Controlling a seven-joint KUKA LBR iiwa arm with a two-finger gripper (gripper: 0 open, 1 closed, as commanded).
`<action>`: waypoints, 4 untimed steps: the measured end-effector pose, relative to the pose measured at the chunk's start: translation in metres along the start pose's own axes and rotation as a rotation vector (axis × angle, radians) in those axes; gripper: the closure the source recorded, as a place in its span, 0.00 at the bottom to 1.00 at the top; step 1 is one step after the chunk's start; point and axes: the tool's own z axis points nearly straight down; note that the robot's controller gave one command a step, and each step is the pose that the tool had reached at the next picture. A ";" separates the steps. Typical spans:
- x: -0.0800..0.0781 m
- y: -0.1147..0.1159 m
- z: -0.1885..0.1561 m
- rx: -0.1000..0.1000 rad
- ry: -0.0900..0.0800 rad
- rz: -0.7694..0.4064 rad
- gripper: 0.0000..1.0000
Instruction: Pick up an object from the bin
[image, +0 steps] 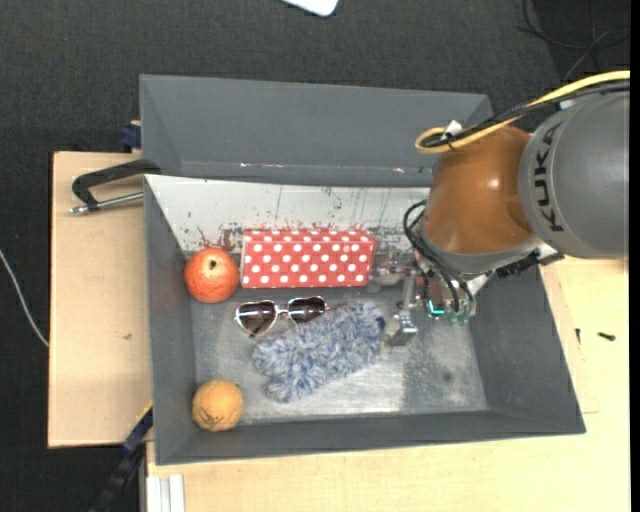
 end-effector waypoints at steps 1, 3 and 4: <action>-0.002 0.000 -0.004 0.000 -0.008 0.000 0.00; 0.014 -0.001 0.064 -0.001 -0.015 0.050 0.00; 0.014 0.008 0.063 -0.001 -0.014 0.090 0.00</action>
Offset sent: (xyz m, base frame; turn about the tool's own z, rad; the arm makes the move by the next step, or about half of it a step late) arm -0.0187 0.0071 -0.0660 0.1028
